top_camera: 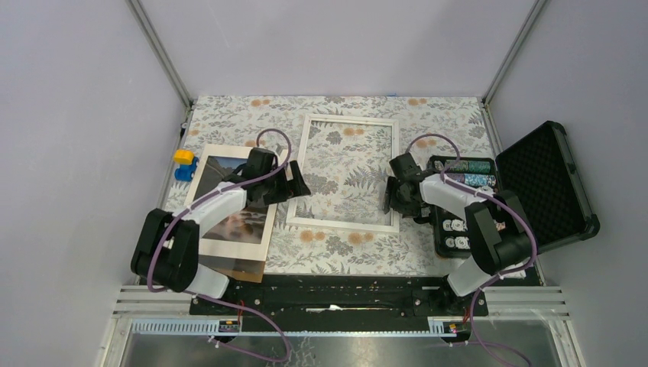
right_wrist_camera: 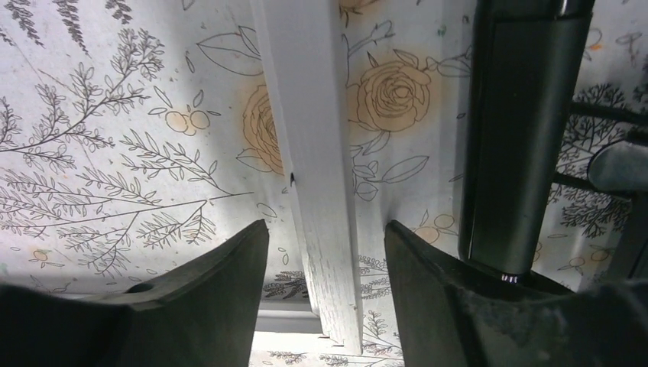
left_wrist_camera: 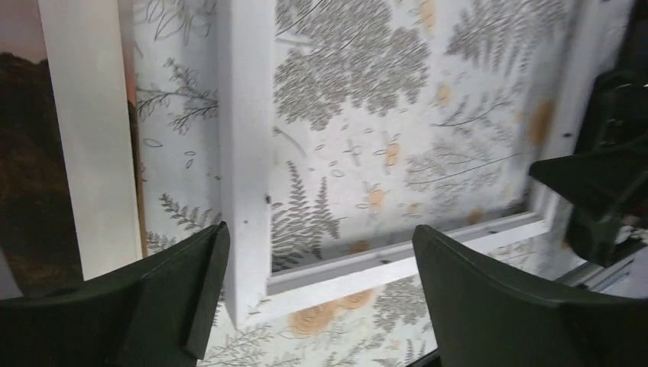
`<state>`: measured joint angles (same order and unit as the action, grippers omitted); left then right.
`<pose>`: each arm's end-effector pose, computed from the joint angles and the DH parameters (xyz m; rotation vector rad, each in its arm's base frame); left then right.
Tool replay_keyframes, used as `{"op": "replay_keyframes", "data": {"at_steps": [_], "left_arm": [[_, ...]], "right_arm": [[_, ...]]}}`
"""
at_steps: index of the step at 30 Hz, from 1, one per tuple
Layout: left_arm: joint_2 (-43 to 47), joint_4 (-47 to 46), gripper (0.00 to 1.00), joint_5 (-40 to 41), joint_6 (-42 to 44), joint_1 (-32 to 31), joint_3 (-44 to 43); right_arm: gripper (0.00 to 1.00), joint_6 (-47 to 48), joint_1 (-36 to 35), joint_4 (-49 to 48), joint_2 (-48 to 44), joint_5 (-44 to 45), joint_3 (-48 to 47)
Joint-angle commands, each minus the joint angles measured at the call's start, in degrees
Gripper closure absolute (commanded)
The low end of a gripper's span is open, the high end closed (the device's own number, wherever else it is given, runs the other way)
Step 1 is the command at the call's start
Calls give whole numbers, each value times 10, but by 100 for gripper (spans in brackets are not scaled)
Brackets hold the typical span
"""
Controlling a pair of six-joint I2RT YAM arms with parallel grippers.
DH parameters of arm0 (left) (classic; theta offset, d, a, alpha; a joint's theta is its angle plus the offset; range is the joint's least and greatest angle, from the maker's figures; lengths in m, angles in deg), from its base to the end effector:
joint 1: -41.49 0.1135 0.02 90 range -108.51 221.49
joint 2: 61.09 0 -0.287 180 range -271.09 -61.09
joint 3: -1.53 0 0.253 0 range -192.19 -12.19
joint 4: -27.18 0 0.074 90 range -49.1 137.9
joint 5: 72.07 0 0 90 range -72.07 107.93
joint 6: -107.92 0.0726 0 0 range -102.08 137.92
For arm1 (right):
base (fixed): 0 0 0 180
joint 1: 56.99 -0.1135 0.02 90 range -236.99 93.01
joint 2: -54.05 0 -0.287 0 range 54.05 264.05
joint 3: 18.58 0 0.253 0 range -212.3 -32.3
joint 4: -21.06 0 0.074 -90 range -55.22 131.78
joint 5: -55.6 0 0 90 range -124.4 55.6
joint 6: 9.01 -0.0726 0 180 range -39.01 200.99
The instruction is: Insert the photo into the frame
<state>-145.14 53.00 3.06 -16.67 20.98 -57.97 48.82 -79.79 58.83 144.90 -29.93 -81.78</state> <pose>0.2860 -0.1269 0.1828 -0.1936 2.5464 -0.7203 0.2873 0.1146 0.1499 0.2452 2.7091 0.1793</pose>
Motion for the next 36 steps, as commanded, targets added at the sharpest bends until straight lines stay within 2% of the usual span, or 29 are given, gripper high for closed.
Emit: {"op": "replay_keyframes", "data": {"at_steps": [1, 7, 13, 21, 24, 28, 36], "left_arm": [[25, 36, 1, 28, 27, -2, -48], [-32, 35, 1, 33, 22, -14, -54], [-61, 24, 1, 28, 16, -31, -57], [-23, 3, 1, -10, -7, -52, -21], [1, -8, 2, -35, -23, -59, 5], [15, -60, 3, -88, -64, -74, 54], [27, -84, 1, -92, -95, -132, 52]], "right_arm": [[32, 33, 6, 10, 10, 2, -37], [20, 41, 6, 12, 41, 15, -78], [19, 40, 13, 5, 93, 7, -133], [19, 40, 22, 13, 115, -13, -164], [11, 77, 22, 17, 92, -4, -154], [11, 115, 22, 31, 142, -44, -197], [11, 87, 24, 24, 191, -28, -276]]}}
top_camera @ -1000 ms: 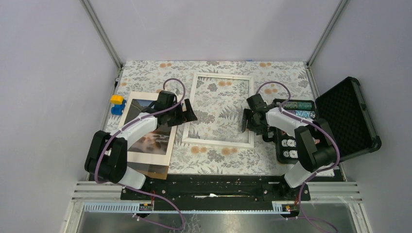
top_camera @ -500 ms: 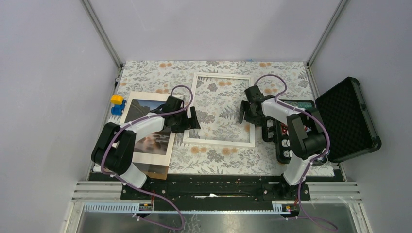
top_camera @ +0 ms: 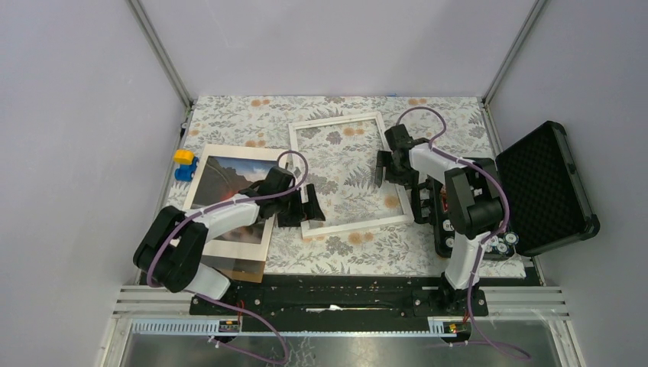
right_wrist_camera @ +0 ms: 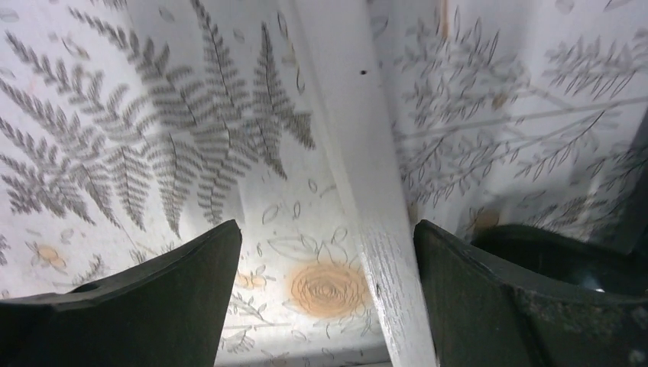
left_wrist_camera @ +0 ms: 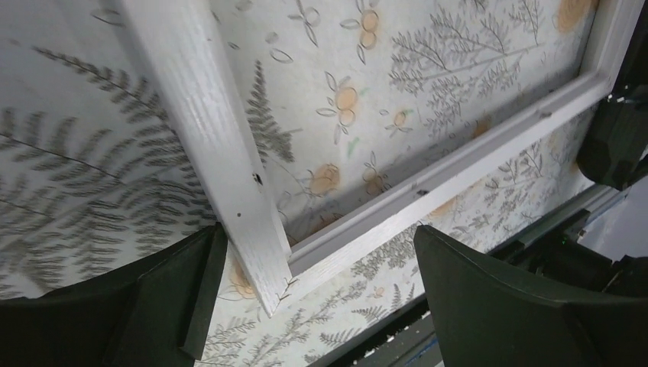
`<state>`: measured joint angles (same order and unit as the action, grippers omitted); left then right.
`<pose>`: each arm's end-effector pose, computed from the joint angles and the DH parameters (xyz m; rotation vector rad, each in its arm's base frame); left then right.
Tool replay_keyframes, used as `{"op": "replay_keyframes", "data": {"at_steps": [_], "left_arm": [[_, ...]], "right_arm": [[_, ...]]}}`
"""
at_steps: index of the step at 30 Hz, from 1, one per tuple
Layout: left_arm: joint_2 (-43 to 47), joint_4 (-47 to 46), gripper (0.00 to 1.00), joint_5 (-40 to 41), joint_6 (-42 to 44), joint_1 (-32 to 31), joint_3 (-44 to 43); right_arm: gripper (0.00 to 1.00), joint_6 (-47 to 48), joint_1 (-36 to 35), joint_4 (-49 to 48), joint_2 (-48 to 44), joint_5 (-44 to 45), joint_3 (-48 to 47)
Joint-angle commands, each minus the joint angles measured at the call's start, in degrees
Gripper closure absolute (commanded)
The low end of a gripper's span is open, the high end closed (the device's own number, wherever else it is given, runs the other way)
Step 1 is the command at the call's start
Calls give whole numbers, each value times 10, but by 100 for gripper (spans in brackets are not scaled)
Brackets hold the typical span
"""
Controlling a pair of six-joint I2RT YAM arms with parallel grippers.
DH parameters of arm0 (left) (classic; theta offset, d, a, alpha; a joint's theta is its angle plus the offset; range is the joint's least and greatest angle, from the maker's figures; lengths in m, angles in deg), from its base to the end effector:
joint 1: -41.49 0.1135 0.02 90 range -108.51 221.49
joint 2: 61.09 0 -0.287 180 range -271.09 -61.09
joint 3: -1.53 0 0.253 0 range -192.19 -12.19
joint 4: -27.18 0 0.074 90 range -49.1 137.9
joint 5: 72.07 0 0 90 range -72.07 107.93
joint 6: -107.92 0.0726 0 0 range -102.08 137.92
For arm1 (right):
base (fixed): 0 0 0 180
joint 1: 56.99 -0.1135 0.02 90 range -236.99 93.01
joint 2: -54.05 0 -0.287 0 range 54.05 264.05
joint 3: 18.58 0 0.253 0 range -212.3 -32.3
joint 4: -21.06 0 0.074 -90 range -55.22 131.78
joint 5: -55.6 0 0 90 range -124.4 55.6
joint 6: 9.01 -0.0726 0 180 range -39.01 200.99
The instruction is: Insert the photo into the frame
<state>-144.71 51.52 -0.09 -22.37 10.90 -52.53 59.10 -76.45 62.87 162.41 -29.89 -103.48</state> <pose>0.2403 -0.1682 0.1583 -0.0885 2.6806 -0.8522 0.3826 0.1291 0.1522 0.0808 2.7073 0.1099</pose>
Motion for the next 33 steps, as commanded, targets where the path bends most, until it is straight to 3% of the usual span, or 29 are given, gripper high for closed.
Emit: {"op": "replay_keyframes", "data": {"at_steps": [1, 9, 13, 15, 19, 25, 33], "left_arm": [[21, -63, 1, -58, -34, -32, -4], [65, 164, 1, 125, 99, -11, -123], [94, 190, 1, 163, 118, 37, -182], [86, 179, 1, 178, 109, 64, -217], [46, 113, 1, 173, 56, 92, -268], [-8, 49, 1, 129, -2, 93, -275], [41, 46, 1, 75, 40, 92, -228]], "right_arm": [[10, -13, -8, -11, 22, -18, -72], [9, 27, 2, 61, -9, 69, -114], [8, 21, 2, 111, -48, 83, -130], [8, -5, 0, 125, -77, 51, -113], [8, -130, -3, 122, -161, -41, -22], [10, -428, -23, 148, -273, -63, 117], [18, -552, -51, 142, -267, -25, 183]]}}
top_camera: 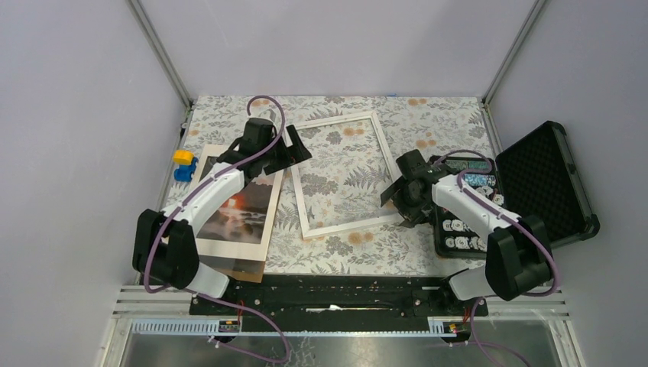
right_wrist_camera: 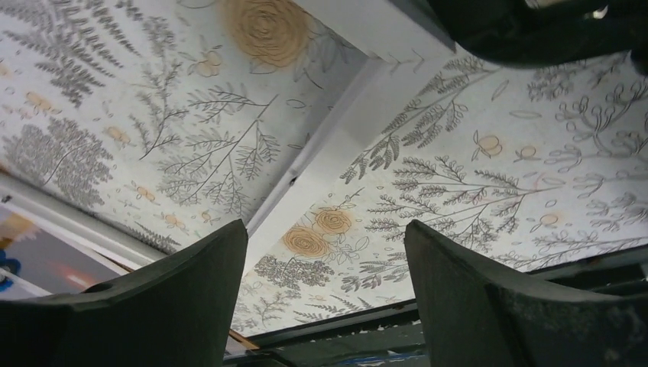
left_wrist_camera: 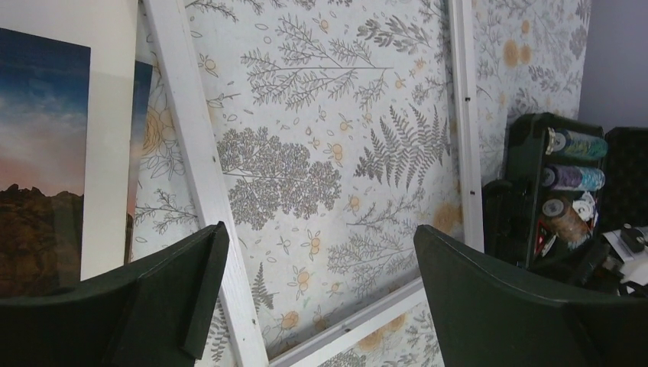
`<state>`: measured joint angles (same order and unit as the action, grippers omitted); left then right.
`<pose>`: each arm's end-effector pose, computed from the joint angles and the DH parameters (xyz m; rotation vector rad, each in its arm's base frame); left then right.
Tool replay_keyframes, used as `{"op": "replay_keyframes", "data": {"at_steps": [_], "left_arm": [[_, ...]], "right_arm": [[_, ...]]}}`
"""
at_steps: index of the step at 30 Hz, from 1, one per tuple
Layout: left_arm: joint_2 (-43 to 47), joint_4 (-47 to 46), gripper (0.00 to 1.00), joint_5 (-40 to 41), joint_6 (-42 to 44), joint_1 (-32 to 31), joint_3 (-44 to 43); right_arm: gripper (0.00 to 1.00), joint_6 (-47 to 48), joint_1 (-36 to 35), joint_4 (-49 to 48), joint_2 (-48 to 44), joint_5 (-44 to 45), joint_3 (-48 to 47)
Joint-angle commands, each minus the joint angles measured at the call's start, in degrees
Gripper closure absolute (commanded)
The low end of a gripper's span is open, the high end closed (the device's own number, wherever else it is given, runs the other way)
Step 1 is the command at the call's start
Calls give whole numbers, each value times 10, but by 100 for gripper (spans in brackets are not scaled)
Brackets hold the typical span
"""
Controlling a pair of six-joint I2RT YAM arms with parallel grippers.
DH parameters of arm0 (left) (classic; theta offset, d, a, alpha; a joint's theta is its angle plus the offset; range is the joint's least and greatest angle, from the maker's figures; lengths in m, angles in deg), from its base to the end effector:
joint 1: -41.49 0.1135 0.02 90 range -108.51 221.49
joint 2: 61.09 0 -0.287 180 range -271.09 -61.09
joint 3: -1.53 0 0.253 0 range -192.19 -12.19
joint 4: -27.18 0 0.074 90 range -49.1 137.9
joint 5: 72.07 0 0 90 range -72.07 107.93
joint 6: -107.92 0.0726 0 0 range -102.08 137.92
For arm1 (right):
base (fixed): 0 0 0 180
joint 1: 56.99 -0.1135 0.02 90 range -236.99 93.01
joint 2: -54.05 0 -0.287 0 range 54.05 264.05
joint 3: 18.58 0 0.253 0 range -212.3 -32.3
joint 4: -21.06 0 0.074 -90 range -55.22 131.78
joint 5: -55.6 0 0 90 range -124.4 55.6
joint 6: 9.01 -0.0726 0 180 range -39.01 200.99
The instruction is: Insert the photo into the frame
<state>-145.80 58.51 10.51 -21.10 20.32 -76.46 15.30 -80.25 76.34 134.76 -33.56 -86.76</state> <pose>0.3321 -0.1387 0.2797 -0.2881 2.3081 -0.6984 0.2540 0.1080 0.2061 1.0284 2.6379 0.3742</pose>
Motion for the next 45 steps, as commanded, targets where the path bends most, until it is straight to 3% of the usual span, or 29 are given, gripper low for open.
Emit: {"op": "replay_keyframes", "data": {"at_steps": [1, 6, 13, 19, 24, 31, 36, 38, 41, 45], "left_arm": [[61, -15, 1, -30, 38, -2, 14], [104, 1, 1, -48, 74, -2, 30], [155, 18, 1, -65, 107, -2, 30], [186, 32, 1, -51, 119, -2, 32], [188, 35, 1, -46, 117, -1, 21], [163, 56, 1, -28, 117, -2, -35], [147, 66, 1, -18, 112, -1, -72], [136, 66, 1, -18, 107, -1, -83], [118, 65, 1, -29, 93, -1, -98], [93, 53, 1, -61, 71, 1, -110]], "right_arm": [[20, -131, -16, 3, 12, 13, 25], [34, -188, -18, -54, 29, 54, 71], [44, -192, -19, -65, 104, 90, 49], [68, -176, -20, -80, 132, 97, 45], [90, -141, -23, -61, 130, 111, 6], [100, -92, -24, 34, 92, 180, -109], [100, -2, 19, 44, 63, 241, -147], [100, 67, 67, -12, 42, 193, -127], [100, 265, 120, -128, 17, 116, -105], [100, 405, 155, -171, 14, 77, -123]]}}
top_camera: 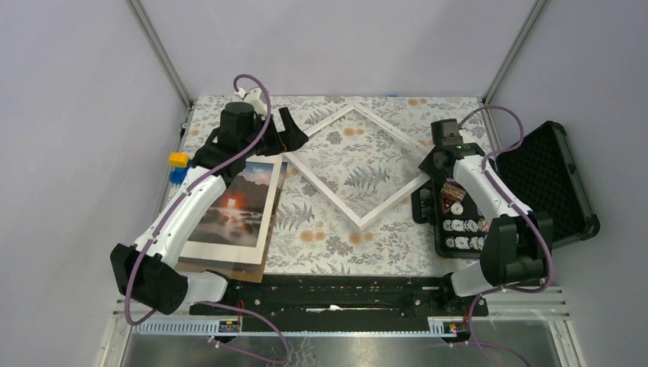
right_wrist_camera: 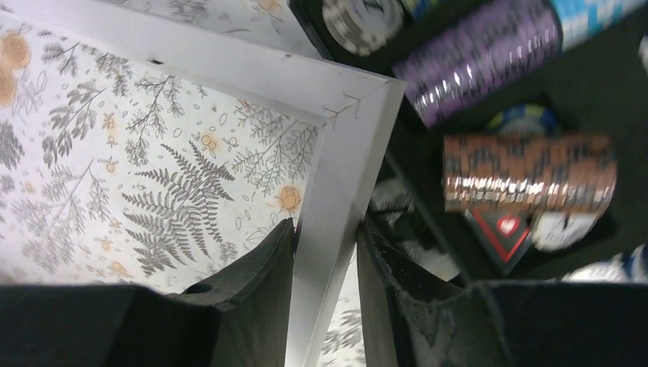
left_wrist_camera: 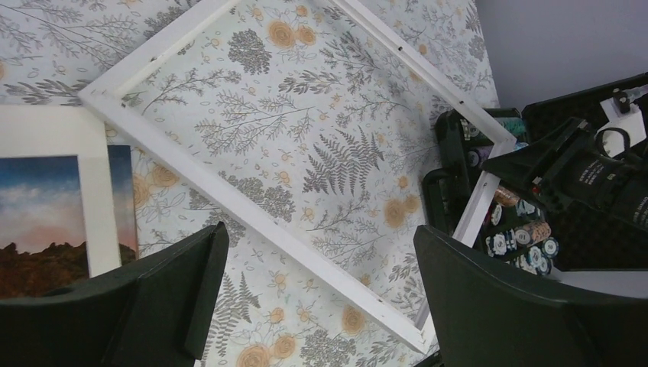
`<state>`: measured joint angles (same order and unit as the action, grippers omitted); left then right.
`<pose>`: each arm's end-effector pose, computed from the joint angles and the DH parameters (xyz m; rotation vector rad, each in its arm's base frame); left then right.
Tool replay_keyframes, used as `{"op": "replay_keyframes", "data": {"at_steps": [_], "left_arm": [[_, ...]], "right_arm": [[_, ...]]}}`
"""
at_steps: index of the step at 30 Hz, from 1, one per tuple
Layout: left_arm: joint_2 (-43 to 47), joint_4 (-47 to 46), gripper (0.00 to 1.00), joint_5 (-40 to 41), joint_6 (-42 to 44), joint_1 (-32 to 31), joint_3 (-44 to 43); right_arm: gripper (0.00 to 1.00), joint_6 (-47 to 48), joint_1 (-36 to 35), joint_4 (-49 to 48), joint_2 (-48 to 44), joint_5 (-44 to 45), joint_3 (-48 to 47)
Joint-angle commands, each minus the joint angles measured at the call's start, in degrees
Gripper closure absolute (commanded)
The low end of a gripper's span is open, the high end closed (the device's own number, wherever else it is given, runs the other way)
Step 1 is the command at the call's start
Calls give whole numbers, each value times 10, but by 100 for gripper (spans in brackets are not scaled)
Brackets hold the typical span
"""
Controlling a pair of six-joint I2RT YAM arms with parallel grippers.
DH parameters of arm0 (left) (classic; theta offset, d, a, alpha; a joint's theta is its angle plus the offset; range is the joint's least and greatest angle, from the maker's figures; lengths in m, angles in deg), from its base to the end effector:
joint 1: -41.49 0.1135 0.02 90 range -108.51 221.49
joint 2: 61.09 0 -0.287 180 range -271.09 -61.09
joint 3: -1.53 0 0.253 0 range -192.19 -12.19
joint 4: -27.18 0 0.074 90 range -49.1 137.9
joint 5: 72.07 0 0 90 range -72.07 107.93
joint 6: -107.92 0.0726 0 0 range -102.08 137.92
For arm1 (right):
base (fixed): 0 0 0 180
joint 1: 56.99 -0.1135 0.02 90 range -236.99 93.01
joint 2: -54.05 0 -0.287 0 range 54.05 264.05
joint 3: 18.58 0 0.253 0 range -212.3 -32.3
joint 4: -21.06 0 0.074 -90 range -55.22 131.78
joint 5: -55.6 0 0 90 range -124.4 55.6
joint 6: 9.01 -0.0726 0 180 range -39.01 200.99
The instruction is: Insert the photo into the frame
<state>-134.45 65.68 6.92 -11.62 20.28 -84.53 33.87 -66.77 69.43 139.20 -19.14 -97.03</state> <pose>0.2890 -0.1270 0.3809 -0.0258 2.0951 -0.7443 0.3279 0.0371 0.2519 0.8939 2.3185 0.0797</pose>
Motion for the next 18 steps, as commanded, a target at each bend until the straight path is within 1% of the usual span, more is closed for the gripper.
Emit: {"op": "replay_keyframes", "data": {"at_steps": [1, 2, 4, 5, 7, 10, 12, 16, 18], "left_arm": [[-27, -21, 1, -32, -28, 2, -32], [-37, -25, 1, -37, -29, 4, -32], [-62, -31, 1, -30, -30, 11, -25], [-75, -29, 1, -27, -37, 23, -22], [-99, -46, 1, -48, -59, 59, -6], [-135, -70, 1, -50, -72, 92, 1], [-172, -82, 1, -57, -70, 103, -17], [-272, -61, 1, -52, -59, 112, -90], [-319, -72, 1, -53, -48, 112, -124]], "right_arm": [[100, 255, 28, -115, -23, -99, -35], [100, 296, 34, -129, -12, -122, -49], [100, 370, 36, -135, 28, -130, -85], [100, 403, 39, -131, 49, -127, -107], [100, 460, 49, -108, 96, -131, -153], [100, 526, 65, -105, 143, -123, -189], [100, 536, 77, -119, 163, -127, -200], [100, 532, 102, -110, 197, -159, -236], [100, 536, 116, -114, 204, -171, -239]]}}
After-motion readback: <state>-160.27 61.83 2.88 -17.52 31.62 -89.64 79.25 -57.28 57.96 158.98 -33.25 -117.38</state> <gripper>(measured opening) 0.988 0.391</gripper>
